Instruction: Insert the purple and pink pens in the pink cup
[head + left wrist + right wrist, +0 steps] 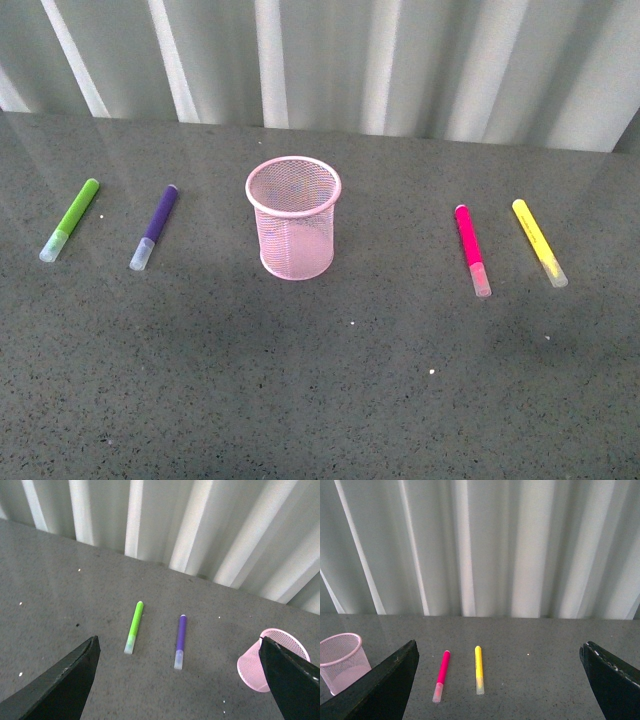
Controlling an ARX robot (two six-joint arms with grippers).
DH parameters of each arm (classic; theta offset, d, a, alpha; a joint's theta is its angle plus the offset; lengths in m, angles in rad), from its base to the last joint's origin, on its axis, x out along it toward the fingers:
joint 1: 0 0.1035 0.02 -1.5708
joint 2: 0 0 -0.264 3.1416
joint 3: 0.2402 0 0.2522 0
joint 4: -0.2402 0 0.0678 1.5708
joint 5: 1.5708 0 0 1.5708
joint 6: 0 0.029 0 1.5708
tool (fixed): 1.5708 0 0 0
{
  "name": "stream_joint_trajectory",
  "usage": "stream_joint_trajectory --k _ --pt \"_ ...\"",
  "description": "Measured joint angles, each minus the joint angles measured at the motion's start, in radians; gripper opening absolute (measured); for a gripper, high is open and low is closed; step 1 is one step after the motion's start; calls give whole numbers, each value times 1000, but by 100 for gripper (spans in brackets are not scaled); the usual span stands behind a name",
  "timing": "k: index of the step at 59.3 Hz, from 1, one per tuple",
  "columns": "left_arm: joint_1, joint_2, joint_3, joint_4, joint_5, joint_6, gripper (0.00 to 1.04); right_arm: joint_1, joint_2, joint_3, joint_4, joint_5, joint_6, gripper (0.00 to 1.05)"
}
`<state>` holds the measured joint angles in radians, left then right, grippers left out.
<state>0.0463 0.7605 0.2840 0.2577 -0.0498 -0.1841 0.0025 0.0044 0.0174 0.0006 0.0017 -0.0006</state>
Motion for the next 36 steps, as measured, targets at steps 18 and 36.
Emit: stream_joint_trajectory --k 18,36 --pt "-46 582 376 7 99 117 98 0 0 0 0 0 0 98" --pt "-89 929 639 -15 96 226 98 0 0 0 0 0 0 98"
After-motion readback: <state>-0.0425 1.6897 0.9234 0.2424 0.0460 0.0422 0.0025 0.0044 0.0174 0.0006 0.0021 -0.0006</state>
